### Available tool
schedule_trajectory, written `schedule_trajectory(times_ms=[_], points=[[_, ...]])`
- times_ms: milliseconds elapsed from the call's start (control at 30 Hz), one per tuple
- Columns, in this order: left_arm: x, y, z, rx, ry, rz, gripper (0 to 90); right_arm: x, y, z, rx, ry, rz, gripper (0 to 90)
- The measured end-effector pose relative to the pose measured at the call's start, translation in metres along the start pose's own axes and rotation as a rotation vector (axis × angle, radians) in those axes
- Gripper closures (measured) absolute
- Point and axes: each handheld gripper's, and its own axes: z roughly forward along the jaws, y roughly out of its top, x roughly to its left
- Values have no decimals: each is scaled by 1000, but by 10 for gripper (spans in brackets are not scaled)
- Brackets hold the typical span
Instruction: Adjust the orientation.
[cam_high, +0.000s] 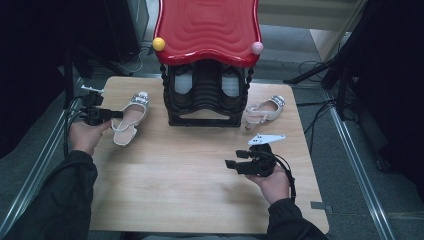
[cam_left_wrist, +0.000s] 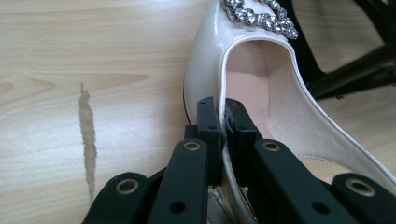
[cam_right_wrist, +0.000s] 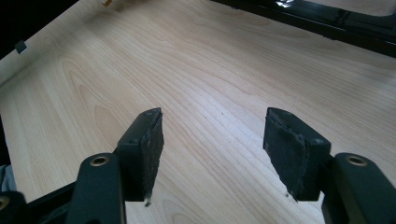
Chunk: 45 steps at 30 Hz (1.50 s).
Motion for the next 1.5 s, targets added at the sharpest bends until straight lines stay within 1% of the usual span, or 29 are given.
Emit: schedule_trajectory(times_ms=[100, 133, 200, 233, 267, 367, 433, 467, 700, 833, 933, 1033, 1233, 1267, 1300, 1367, 1500], points=[[-3, -6, -5, 9, -35, -20, 873, 0, 2, 1, -2, 7, -3, 387], [-4, -8, -6, 5, -37, -19, 874, 0, 2, 2, -2, 7, -3, 387], [-7, -14, -8, 3, -51, -32, 874, 0, 4, 3, 0, 10, -5, 387], [-8, -15, -9, 4, -50, -27, 874, 1, 5, 3, 1, 12, -5, 387], [-9, -18, -10, -2, -52, -34, 874, 1, 5, 3, 0, 11, -10, 387], [-11, -24, -13, 7, -55, -34, 874, 2, 7, 5, 0, 18, -19, 387], [-13, -27, -16, 11, -52, -21, 873, 3, 8, 6, 2, 16, -26, 387], [-15, -29, -18, 8, -53, -23, 873, 3, 9, 7, 4, 20, -27, 387], [-22, -42, -25, 28, -72, -8, 873, 4, 13, 9, 1, 26, -36, 387], [-28, -53, -27, 23, -105, -29, 873, 5, 15, 9, -3, 31, -37, 387], [-32, -59, -28, 24, -116, -29, 873, 5, 16, 8, -8, 34, -41, 387], [-38, -65, -29, 33, -130, -18, 872, 5, 17, 8, -9, 33, -38, 387], [-50, -71, -28, 42, -162, 4, 872, 4, 17, 9, -7, 30, -35, 387], [-52, -71, -27, 43, -167, 0, 872, 4, 17, 9, -8, 29, -36, 387], [-53, -72, -27, 49, -173, 8, 872, 4, 17, 8, -8, 29, -36, 387], [-56, -73, -26, 51, -183, 11, 871, 4, 17, 8, -8, 27, -34, 387], [-63, -72, -24, 49, -200, 28, 870, 4, 16, 7, -8, 22, -26, 387]])
